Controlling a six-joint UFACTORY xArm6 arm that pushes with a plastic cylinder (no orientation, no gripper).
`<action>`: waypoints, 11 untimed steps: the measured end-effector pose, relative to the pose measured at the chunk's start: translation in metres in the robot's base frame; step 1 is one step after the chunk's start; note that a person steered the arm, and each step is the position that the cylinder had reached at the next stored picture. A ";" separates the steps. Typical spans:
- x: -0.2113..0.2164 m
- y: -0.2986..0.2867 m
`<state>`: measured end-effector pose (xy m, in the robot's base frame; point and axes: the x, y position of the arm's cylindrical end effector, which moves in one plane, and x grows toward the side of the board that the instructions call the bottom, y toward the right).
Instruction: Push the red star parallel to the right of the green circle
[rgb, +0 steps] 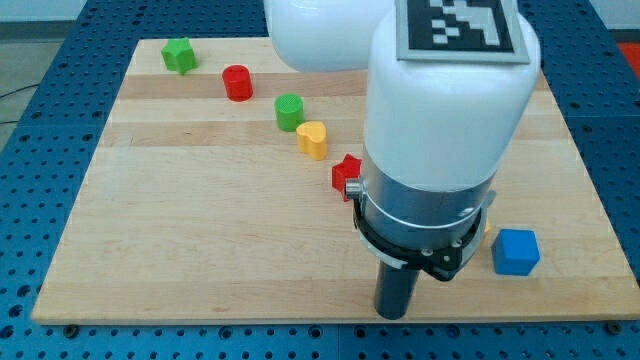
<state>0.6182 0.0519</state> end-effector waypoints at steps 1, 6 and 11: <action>0.001 0.000; -0.148 -0.034; -0.239 0.061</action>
